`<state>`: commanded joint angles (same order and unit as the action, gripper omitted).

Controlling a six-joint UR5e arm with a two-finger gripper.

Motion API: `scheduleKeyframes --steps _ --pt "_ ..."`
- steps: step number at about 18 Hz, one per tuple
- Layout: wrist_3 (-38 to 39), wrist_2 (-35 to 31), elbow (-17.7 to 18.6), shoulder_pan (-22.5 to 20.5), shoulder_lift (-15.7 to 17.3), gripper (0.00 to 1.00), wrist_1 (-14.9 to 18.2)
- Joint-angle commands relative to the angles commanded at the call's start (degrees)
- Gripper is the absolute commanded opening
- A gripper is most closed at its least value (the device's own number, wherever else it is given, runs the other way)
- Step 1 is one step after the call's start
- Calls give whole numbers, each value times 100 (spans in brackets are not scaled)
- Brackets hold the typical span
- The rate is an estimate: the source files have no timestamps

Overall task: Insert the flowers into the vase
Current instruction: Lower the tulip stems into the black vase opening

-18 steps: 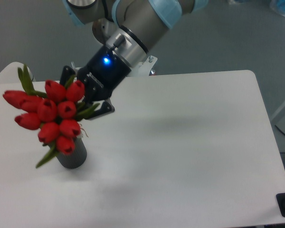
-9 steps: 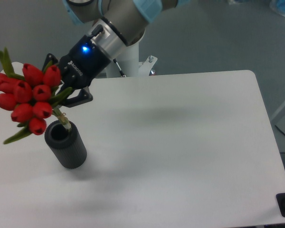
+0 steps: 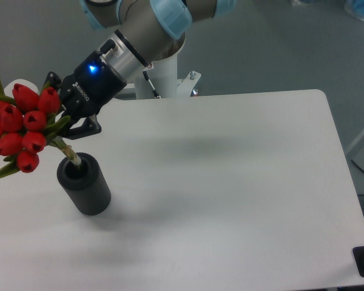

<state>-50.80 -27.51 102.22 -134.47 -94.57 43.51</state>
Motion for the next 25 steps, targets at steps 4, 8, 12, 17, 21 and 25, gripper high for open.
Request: scheduleKeyframes --steps 4,8,12,17,21,25 --pt "0 -17 -35 18 -149 33 -61" --pt "-131 -26 26 70 -229 33 -70" --pt "-307 -26 140 79 -378 33 -79" --pt "-686 -26 325 79 -448 33 -79" --pt "-721 -26 395 79 -448 33 -79" --pt "-1028 -26 562 62 -483 33 -79"
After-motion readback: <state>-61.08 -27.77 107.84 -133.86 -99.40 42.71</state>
